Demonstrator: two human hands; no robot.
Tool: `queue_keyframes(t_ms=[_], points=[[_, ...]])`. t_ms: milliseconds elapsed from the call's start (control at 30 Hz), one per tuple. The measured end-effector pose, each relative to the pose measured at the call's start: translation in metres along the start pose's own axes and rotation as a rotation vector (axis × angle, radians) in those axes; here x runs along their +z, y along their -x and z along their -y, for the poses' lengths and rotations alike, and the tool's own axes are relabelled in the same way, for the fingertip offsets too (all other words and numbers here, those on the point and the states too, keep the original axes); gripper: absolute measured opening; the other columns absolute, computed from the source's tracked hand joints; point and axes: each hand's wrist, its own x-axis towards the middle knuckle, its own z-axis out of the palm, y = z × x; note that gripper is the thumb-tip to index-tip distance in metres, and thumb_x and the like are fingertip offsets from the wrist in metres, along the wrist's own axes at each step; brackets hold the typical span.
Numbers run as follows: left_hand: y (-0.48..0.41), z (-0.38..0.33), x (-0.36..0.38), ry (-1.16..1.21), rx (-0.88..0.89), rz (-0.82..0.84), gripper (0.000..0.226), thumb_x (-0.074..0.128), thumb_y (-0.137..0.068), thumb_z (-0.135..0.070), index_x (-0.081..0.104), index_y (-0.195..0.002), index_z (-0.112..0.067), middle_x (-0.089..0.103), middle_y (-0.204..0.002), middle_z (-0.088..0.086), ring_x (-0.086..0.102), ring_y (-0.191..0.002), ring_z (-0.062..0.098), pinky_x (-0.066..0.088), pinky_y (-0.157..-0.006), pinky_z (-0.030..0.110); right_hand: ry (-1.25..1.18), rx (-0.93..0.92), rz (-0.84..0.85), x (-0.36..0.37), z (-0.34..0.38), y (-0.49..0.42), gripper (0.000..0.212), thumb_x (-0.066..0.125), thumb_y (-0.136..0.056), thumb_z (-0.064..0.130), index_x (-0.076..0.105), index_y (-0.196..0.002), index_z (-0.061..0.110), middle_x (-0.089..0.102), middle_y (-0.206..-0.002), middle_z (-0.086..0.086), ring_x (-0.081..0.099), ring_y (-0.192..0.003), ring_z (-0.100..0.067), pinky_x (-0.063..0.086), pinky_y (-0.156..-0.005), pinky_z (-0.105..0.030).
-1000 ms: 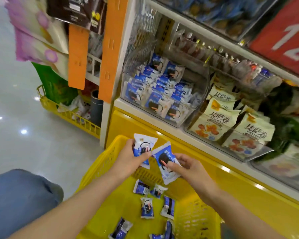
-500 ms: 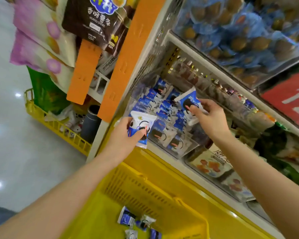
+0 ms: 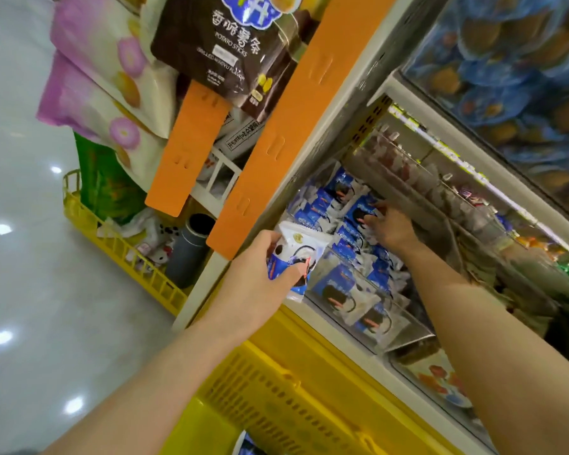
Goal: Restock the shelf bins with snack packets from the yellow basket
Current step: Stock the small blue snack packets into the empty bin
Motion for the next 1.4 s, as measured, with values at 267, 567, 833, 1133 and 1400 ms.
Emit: queue_keyframes(t_ms=[267,567,833,1133,1400], points=[[-0.007,-0.002,0.002,0.104,-0.025,0.003,0.033,0.063,-0.085,-0.022,0.048,-0.113,-0.030,0.060,-0.103,-0.015,0.061,-0.092,-0.002,0.051,-0.064,0.007,0.087,0.006,-0.095,0.009,-0.011,-0.012,0.034,0.055,-0.094,0.019,0.051,-0.125,0.008,0.051,-0.131,-0.015,0.052,-0.110,-0.030,0.038,-0.084,-0.028],[-0.002,-0.009,0.008,0.326,-0.158,0.090,0.032,0.059,-0.087,-0.008,0.052,-0.104,-0.034,0.061,-0.099,-0.014,0.063,-0.083,-0.002,0.049,-0.057,0.008,-0.195,-0.231,-0.195,-0.017,0.040,0.074,0.022,0.043,-0.098,0.030,0.054,-0.113,0.018,0.061,-0.105,-0.006,0.057,-0.091,-0.016,0.048,-0.084,-0.032],[0.018,-0.021,0.017,0.264,-0.174,0.254,0.040,0.063,-0.086,-0.010,0.054,-0.124,-0.018,0.061,-0.118,0.000,0.061,-0.105,0.014,0.055,-0.077,0.023,-0.263,-0.180,0.202,-0.019,0.046,0.170,0.045,0.058,-0.087,0.044,0.043,-0.126,0.025,0.052,-0.103,0.016,0.055,-0.085,0.001,0.042,-0.064,-0.009],[0.018,-0.029,0.024,0.184,0.019,0.076,0.021,0.067,-0.083,-0.019,0.059,-0.098,-0.032,0.067,-0.095,-0.015,0.063,-0.085,-0.007,0.052,-0.073,0.014,-0.183,-0.197,0.158,-0.053,0.028,0.188,0.044,0.074,-0.074,0.038,0.052,-0.110,0.024,0.059,-0.100,0.017,0.058,-0.092,-0.003,0.047,-0.071,-0.012],[0.025,-0.039,0.041,-0.038,0.260,0.147,0.036,0.068,-0.082,-0.026,0.051,-0.113,-0.034,0.062,-0.098,-0.016,0.056,-0.086,-0.010,0.043,-0.072,0.005,-0.098,-0.394,0.169,-0.065,0.029,0.200,0.041,0.072,-0.077,0.036,0.058,-0.115,0.030,0.061,-0.102,0.022,0.055,-0.095,0.007,0.042,-0.081,-0.007]])
